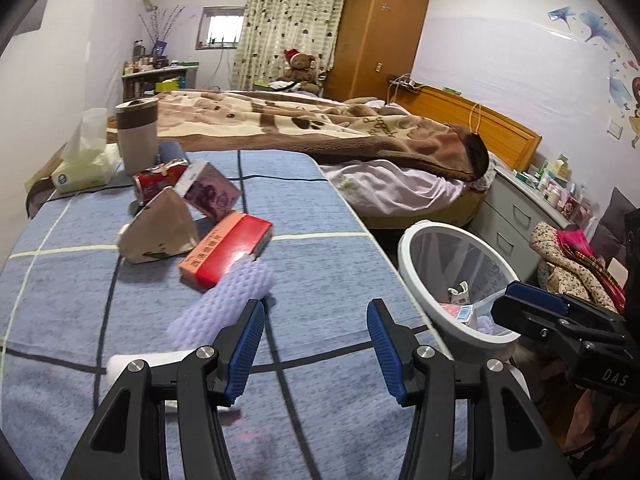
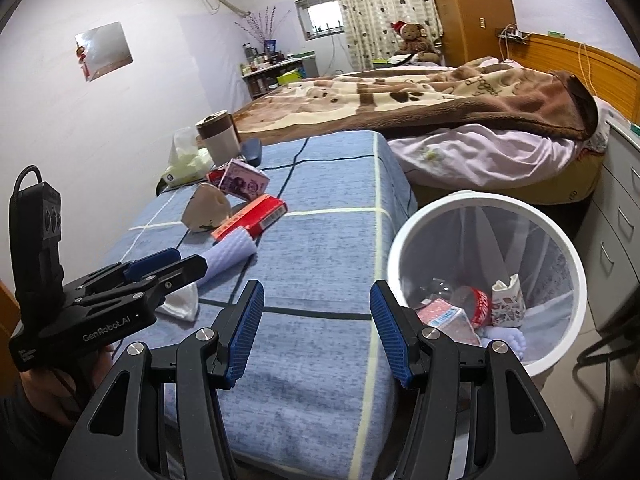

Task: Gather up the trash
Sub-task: 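Move both open tools back over the trash on the bed cover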

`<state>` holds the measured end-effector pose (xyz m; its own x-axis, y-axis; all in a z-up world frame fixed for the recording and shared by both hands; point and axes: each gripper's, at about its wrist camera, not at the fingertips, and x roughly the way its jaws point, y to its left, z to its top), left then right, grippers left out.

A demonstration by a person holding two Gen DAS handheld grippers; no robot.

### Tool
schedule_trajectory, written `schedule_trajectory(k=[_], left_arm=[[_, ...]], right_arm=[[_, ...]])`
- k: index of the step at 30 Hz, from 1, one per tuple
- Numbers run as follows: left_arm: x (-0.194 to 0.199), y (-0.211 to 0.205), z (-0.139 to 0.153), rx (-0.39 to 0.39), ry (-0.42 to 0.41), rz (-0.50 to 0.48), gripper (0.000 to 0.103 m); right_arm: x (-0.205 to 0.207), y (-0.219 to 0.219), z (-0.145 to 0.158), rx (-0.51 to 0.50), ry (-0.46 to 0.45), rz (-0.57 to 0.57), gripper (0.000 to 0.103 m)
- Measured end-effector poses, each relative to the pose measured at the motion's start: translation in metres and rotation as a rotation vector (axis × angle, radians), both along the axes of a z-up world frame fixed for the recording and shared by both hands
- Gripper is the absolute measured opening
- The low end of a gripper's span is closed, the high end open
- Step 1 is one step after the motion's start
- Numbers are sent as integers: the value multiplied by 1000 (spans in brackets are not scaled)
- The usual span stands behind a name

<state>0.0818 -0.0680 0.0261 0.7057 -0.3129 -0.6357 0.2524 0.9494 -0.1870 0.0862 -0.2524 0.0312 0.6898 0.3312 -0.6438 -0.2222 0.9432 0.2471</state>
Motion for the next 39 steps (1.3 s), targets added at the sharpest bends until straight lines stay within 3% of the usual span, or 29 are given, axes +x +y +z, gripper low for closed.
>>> schedule_trajectory(k=[17, 39], left_arm=[[-10, 33, -3, 9, 3, 75, 53], [28, 94, -20, 17, 46, 200, 54]], right_arm=[[5, 26, -1, -16, 8, 62, 57], [48, 64, -24, 2, 93, 138, 57]])
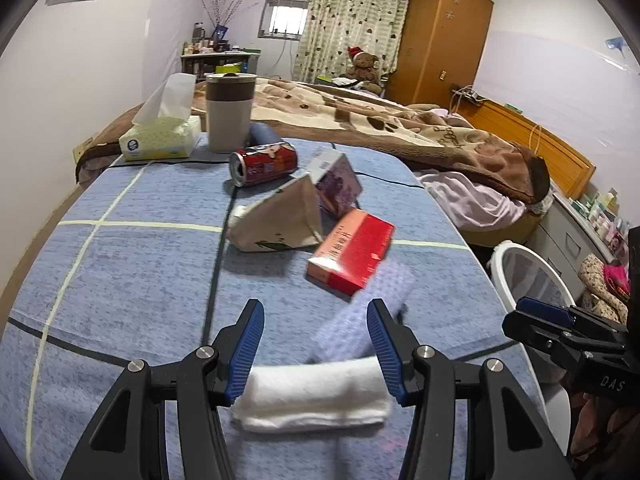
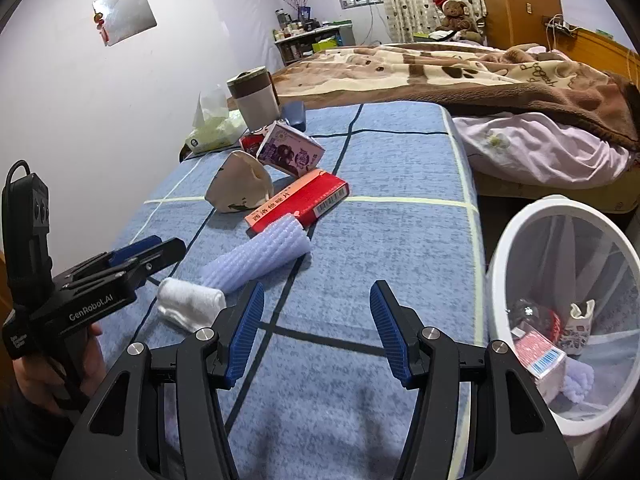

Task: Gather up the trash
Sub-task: 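Move both open tools back over the trash on the bed cover, then grasp the white folded towel with the left tool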

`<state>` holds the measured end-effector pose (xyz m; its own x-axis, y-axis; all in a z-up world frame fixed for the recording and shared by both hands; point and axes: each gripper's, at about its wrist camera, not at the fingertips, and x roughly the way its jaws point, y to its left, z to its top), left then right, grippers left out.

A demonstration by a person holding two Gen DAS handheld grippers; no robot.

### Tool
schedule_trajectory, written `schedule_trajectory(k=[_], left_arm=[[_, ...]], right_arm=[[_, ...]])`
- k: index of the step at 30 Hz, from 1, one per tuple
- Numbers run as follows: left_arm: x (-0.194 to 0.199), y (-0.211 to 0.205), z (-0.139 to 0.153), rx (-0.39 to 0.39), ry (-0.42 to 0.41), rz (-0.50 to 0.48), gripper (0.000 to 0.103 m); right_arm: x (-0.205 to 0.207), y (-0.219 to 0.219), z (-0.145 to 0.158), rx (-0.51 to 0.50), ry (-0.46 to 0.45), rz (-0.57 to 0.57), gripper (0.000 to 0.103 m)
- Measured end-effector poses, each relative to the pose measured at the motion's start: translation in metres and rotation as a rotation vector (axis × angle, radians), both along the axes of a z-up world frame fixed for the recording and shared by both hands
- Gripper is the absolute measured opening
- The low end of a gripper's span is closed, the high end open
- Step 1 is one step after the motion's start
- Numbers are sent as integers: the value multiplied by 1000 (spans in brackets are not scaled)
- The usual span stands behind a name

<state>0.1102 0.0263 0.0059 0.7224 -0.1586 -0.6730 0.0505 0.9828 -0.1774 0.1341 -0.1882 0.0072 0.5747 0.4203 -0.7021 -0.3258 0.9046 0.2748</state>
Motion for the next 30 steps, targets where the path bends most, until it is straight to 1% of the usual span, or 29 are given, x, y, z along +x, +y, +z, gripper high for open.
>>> schedule_trajectory(k=[9, 17, 20, 27, 30], left_arm=[[5, 30, -8, -6, 16, 55, 53], [-5, 44, -16, -21, 26, 48, 53], [-12, 44, -21, -27, 38, 17, 53], [-19, 25, -39, -32, 89, -128, 54], [-17, 19, -49, -17, 121, -128, 54]], right_arm=[[12, 20, -11, -5, 41, 33, 57], [16, 40, -13, -11, 52, 70, 57], [14, 39, -12, -10, 53, 65, 57], [1, 29, -7, -8, 42, 42, 57], [-3, 27, -6, -9, 39, 36, 57]])
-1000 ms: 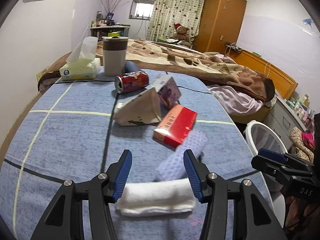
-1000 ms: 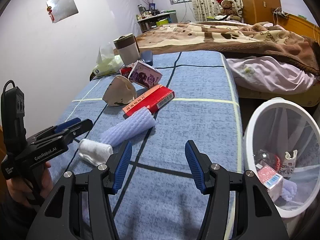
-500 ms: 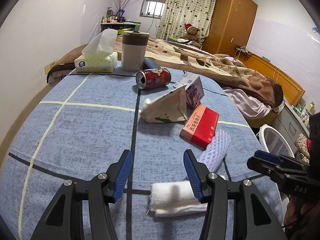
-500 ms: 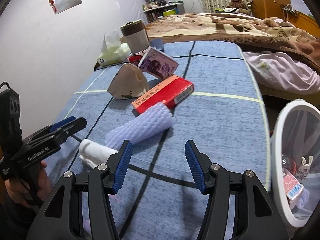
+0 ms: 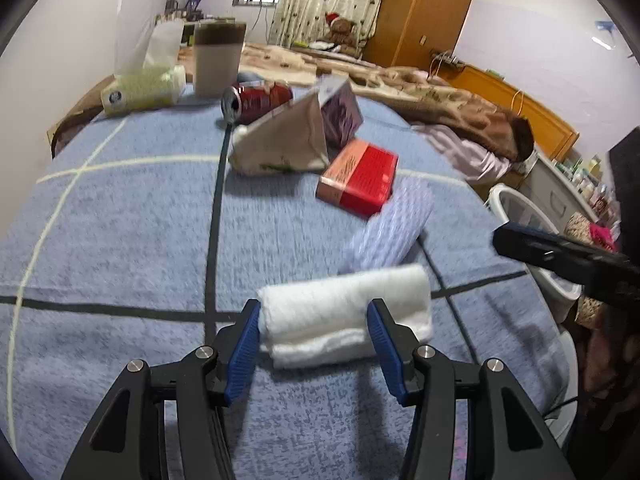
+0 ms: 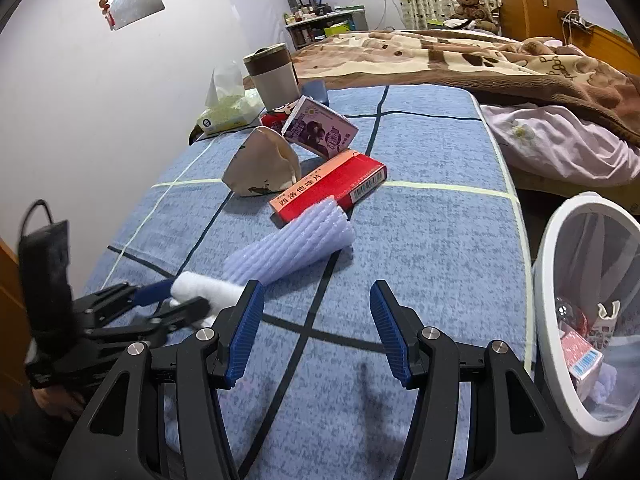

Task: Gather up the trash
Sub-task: 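Grasp the white folded towel with the left tool, then grasp the lavender foam sleeve with the right tool while the left tool lifts the towel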

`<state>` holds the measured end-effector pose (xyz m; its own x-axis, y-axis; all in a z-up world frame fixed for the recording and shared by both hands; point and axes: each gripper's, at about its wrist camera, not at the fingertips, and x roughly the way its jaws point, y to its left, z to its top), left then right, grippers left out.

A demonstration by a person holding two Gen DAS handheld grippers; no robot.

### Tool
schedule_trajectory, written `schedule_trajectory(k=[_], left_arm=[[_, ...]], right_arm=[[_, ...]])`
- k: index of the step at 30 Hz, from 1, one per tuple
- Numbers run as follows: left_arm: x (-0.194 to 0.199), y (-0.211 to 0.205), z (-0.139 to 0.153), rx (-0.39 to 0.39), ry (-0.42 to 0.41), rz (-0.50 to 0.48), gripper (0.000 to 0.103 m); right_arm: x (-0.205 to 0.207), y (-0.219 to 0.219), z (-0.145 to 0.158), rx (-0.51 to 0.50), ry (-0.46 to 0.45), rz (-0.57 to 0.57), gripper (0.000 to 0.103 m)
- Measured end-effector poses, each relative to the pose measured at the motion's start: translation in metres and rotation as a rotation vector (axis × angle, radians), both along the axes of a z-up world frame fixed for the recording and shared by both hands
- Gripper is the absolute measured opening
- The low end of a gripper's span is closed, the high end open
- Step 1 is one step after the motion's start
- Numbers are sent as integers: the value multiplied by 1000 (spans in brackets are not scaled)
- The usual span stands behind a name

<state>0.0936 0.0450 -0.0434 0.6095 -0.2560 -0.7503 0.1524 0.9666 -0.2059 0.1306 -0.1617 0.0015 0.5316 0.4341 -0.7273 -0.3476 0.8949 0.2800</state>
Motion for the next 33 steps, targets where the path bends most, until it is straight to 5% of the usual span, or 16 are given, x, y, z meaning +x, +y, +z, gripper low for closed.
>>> schedule_trajectory(k=[3, 5, 8, 16, 22, 24, 28, 30, 32, 33], left_arm=[[-3, -1, -1, -9, -10, 21, 52], [-5, 0, 0, -6, -19, 26, 28], [-12, 4, 7, -9, -46, 40, 15], [-26, 29, 28, -18, -118, 129, 12], [-26, 69, 33, 10, -147, 352, 12], [-24, 77, 28, 21, -130, 393, 13], [-21, 81, 18, -31, -77, 320, 17], [-26, 77, 21, -27, -96, 274, 31], [-28, 76, 25, -16, -117, 248, 58], [-28, 77, 28, -11, -133, 234, 59]], right_arm=[[-2, -2, 1, 1, -4, -8, 57], [-3, -3, 2, 3, -8, -13, 57], [-3, -1, 3, 2, -12, -12, 57], [1, 12, -1, -10, -3, 18, 57], [7, 25, -4, -15, 4, 43, 57], [8, 30, -6, -20, 10, 51, 57], [10, 37, -9, -28, 24, 59, 57], [11, 38, -11, -29, 32, 56, 57], [13, 39, -13, -30, 40, 52, 57], [13, 40, -13, -31, 44, 50, 57]])
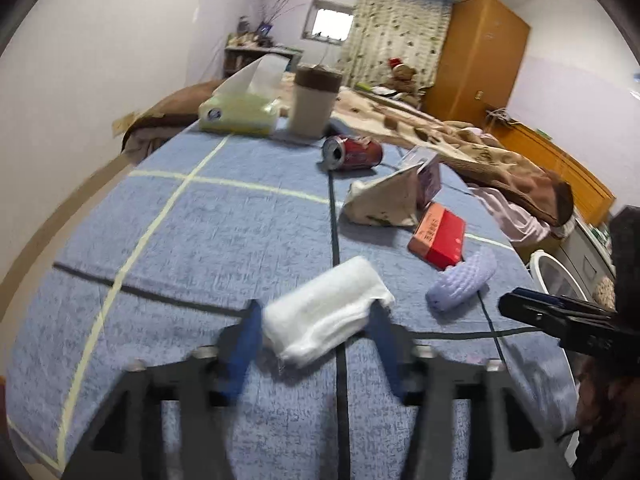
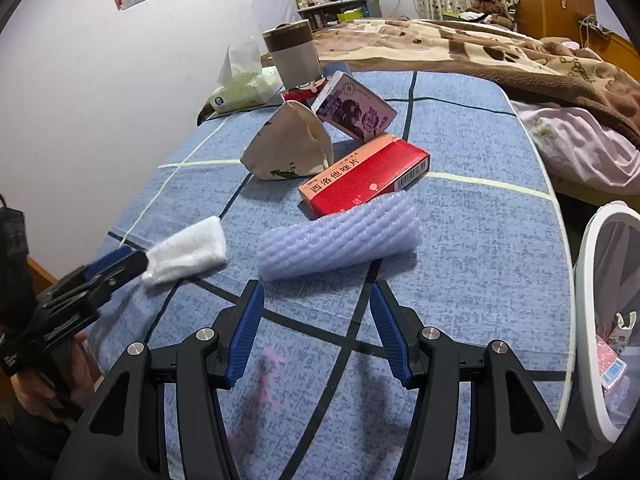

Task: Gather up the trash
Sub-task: 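Grasp the lavender foam sleeve with the right tool while the left tool lifts the towel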

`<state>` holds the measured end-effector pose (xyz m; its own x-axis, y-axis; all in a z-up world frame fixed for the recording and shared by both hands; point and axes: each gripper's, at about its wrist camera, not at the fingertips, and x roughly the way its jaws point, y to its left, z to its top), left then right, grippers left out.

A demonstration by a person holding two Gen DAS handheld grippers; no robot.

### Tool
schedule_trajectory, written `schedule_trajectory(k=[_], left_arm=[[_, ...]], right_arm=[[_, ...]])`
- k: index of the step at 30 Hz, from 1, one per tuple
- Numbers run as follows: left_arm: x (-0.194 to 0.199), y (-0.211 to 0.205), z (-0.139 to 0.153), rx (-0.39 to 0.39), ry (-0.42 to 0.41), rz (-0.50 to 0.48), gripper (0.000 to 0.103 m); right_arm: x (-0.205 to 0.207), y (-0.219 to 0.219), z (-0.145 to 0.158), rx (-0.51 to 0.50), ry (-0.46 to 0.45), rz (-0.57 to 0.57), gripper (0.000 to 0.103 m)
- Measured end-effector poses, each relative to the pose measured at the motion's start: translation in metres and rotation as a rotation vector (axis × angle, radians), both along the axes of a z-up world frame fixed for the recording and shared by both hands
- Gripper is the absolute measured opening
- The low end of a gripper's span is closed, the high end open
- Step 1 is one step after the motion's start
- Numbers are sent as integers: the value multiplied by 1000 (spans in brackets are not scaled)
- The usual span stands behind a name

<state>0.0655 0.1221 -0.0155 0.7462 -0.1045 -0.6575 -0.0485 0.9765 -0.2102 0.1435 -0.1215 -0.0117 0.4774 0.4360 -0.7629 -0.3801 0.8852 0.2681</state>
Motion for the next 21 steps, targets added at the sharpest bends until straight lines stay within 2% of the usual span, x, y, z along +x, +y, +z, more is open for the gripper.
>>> schedule_trajectory(k=[4, 9, 11, 15, 20, 21], left_arm=[[12, -6, -1, 45, 13, -69, 60], [32, -22, -15, 109, 59, -216, 60], [34, -25, -19, 130, 65, -231, 60], [42, -22, -27, 149, 102, -181, 58], [41, -18, -23, 109, 71, -127, 30], [41, -16, -22, 98, 64, -114, 28]], right_arm=[[0, 3, -3, -3, 14, -4, 57], [3, 1, -3, -1, 20, -24, 57], [6, 2, -5, 2, 23, -32, 57], [15, 5, -11, 29, 54, -52, 57], [23, 11, -13, 59, 61, -103, 57], [26, 12, -13, 72, 62, -116, 57]])
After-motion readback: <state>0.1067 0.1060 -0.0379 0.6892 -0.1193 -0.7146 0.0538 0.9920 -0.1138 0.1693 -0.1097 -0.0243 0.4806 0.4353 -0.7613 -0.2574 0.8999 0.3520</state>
